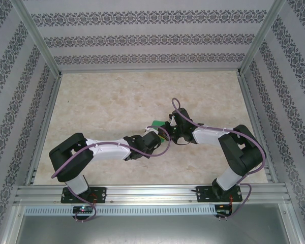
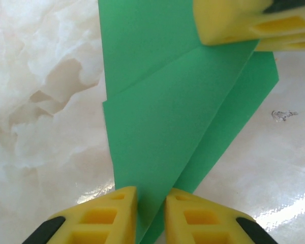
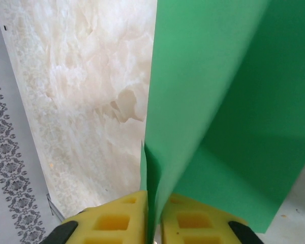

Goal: Fold a paper plane with a square sheet of paper (pick it up from the middle)
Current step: Fourth fold the wing at the center of the table.

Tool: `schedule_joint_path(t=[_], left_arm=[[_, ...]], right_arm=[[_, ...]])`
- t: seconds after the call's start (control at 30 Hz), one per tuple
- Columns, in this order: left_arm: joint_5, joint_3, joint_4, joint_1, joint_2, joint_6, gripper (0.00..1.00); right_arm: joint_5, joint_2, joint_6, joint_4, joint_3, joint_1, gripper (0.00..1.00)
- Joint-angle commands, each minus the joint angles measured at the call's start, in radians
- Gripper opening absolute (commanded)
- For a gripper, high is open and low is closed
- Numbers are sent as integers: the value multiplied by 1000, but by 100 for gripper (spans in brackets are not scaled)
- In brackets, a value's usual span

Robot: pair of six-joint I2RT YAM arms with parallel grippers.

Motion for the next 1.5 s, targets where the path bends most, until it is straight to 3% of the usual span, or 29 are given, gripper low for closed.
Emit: schedule_joint_path(t=[0.0,0.13,0.27,0.57,0.8,0.97,1.17,1.47], left_arm=[[-29,-4,8,-16,-6,-10,18],[-32,-5,7,-17,-6,-2,12],[-12,-17,22,-8,-15,-14,4],[427,-118,219,164,-80,-64,1],[662,-134,273,270,-77,-103,1],[782,-143,321,324,-47,-154,2],[834,-157,360,364,-21,-199,2],[911,-186,438,404,13,-249,2]], right_arm=[[0,0,3,9,28,-7,15],[5,-4,0,5,28,-7,17],[31,-47,-20,-7,14,-11,27],[123,-252,-102,-54,-54,-41,48],[50,-257,-145,-3,-71,-38,42],[14,-185,-171,3,-31,-6,29],[-14,-82,-160,60,24,36,20],[-24,51,-125,113,89,46,16]])
